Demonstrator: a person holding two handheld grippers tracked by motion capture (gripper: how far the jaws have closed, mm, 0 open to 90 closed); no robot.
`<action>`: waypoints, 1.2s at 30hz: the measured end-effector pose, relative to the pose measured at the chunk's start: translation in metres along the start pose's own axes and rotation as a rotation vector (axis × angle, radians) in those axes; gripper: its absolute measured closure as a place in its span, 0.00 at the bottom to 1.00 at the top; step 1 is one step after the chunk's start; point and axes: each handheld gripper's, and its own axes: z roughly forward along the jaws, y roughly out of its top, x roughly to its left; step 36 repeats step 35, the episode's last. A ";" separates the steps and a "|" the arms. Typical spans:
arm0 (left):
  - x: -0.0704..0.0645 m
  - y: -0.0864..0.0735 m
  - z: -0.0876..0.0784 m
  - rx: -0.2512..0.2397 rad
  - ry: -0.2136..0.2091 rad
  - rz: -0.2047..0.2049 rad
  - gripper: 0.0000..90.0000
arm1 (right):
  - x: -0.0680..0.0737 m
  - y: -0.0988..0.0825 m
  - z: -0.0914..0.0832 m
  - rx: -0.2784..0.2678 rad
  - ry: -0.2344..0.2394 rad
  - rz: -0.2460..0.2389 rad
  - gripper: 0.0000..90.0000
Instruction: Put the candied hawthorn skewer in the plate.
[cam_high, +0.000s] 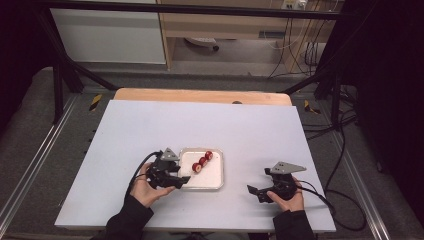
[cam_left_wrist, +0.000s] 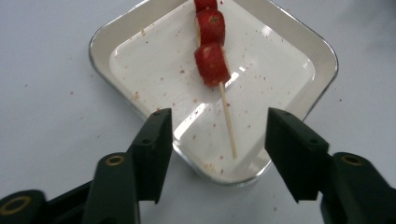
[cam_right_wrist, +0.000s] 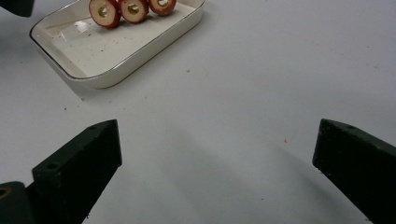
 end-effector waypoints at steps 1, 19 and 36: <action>0.003 -0.004 -0.004 -0.004 -0.002 0.001 0.40 | 0.000 0.000 0.000 0.000 0.000 -0.001 0.02; 0.049 -0.080 -0.053 -0.123 0.093 -0.063 0.08 | 0.000 -0.001 0.001 0.015 -0.005 0.006 0.01; 0.058 -0.101 -0.053 -0.132 0.102 -0.051 0.08 | -0.001 -0.002 0.002 0.049 -0.003 0.007 0.01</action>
